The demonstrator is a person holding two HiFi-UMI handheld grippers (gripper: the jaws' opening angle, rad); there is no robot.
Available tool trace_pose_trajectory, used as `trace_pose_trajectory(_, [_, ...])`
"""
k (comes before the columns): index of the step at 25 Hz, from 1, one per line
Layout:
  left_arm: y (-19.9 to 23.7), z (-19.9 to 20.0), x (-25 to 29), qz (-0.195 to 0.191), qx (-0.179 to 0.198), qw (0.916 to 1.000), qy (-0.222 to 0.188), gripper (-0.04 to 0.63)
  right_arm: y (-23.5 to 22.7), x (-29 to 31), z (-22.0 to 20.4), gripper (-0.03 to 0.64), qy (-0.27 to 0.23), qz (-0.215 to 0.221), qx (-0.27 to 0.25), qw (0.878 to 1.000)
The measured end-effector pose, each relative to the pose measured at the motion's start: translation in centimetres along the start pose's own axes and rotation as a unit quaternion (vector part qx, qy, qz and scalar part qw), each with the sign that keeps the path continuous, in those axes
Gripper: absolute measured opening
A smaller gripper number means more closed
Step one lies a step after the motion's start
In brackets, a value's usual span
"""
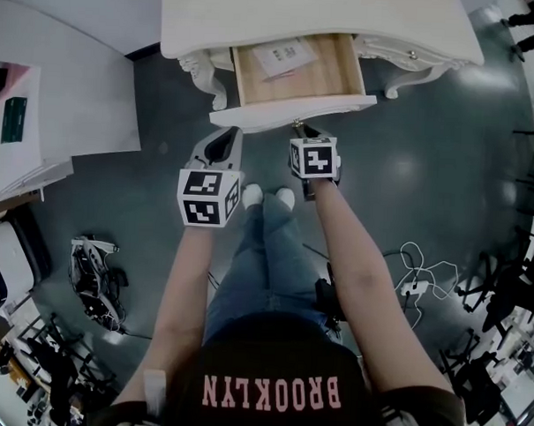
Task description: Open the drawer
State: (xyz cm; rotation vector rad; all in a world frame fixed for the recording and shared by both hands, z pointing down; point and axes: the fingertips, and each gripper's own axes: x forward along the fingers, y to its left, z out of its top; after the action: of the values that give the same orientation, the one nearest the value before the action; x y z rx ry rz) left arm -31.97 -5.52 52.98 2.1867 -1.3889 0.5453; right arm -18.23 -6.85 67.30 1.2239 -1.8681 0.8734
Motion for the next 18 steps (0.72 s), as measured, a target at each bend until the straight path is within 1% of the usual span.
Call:
trace_pose_trajectory(1, [-0.1,0.0,-0.1,0.001,0.0,1.0,0.0,0.005,-0.1,-0.1,-0.5,0.016,0.011,-0.004,-0.007,1.0])
trace_pose_trajectory(2, [-0.1,-0.1,-0.2,0.001,0.0,1.0,0.0,0.006,-0.2,-0.2,-1.0,-0.005,0.02,-0.008,-0.014,1.0])
trace_pose_trajectory(4, [-0.4,0.0,-0.5,0.001,0.002,1.0,-0.001,0.006,-0.4,-0.8,-1.6,-0.005,0.023,-0.011,-0.019,0.999])
trace_pose_trajectory(8, [-1.1,0.8,-1.2,0.001,0.006,0.9999,-0.01,0.005,-1.0,-2.7,-1.6,-0.005,0.01,-0.014,-0.014,1.0])
trace_pose_trajectory(18, [-3.0,3.5,-2.8,-0.001,0.019,0.9992,-0.035,0.006,-1.0,-7.9,1.0,-0.005,-0.033,-0.001,-0.026,0.999])
